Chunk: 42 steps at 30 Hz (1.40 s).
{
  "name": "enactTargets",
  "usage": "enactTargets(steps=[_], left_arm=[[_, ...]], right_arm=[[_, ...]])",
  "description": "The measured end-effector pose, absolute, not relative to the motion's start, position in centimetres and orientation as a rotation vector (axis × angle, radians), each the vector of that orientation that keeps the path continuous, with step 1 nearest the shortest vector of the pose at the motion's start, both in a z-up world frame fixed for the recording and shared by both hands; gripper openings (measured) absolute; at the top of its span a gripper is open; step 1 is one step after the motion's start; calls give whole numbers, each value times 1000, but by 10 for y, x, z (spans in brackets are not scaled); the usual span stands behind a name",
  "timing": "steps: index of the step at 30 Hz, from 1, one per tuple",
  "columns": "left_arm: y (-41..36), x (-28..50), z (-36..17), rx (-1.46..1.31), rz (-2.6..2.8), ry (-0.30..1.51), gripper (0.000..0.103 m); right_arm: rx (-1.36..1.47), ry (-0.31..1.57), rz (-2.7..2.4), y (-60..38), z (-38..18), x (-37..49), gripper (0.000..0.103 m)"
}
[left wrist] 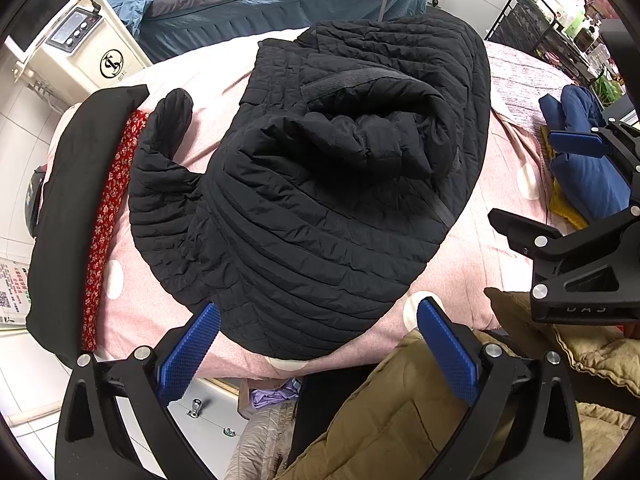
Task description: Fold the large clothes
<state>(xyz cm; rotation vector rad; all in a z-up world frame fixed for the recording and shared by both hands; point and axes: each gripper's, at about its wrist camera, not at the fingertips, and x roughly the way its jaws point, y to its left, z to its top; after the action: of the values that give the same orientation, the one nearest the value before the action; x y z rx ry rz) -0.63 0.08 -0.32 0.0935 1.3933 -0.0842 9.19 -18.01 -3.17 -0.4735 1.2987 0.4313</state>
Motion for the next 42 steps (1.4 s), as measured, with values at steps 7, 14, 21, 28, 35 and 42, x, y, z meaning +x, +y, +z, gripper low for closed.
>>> enactTargets(steps=[7, 14, 21, 28, 35, 42], left_arm=[[-1, -5, -5, 95, -87, 1399, 97], [-1, -4, -7, 94, -90, 1406, 97], [1, -1, -8, 97, -91, 1415, 97], [1, 1, -8, 96, -93, 1415, 97], [0, 3, -9, 97, -96, 1421, 97], [0, 6, -10, 98, -100, 1424, 97]], right_arm=[[-480, 1302, 440, -179, -33, 91, 97], [-480, 1306, 438, -179, -34, 91, 97], [-483, 1314, 440, -179, -37, 93, 97], [-484, 1315, 437, -179, -37, 97, 97], [-481, 1321, 432, -179, -38, 99, 97], [-481, 1323, 429, -179, -38, 101, 97]])
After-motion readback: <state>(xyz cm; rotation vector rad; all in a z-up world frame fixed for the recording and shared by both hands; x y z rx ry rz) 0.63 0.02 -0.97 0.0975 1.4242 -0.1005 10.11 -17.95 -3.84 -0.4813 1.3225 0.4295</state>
